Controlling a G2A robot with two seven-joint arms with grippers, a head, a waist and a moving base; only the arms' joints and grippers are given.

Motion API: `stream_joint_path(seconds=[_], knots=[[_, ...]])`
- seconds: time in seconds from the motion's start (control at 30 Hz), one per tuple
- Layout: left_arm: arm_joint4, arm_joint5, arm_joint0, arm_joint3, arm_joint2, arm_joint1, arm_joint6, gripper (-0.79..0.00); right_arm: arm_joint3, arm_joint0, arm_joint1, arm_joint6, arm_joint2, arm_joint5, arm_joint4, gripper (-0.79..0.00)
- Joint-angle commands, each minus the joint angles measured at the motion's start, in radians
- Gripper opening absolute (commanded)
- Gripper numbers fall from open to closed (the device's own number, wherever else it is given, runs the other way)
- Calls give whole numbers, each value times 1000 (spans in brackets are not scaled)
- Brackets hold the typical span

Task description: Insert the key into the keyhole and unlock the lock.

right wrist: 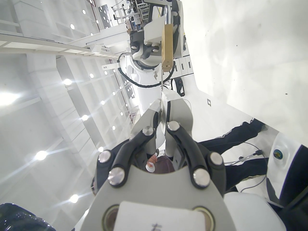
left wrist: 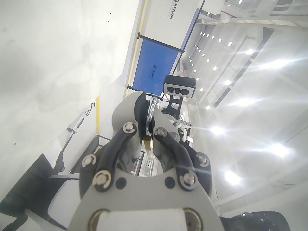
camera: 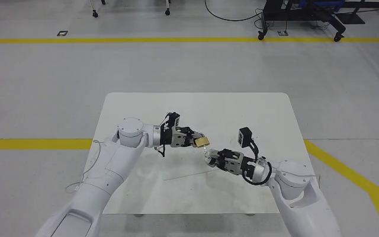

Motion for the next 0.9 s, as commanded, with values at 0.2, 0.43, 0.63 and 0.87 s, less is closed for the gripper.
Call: stream_joint_path(seconds=[0.2,0.43,0.63,0.87], knots=[[-10,-4,9,-1,-3,3,1,-785,5,8,4,-13,-14,-3,-2,-785],[-21,0,15,-3,-8,6,13,-785,-8,2,8,-15,-14,-10,8,-785],[-41,1,20,-5,-13,7,17,-785,-4,5,10,-40,-22,-10,6,-785],[-47,2,24,-7,-14,8,24,-785,-2,13,10,-96,-31,-26,3,-785]])
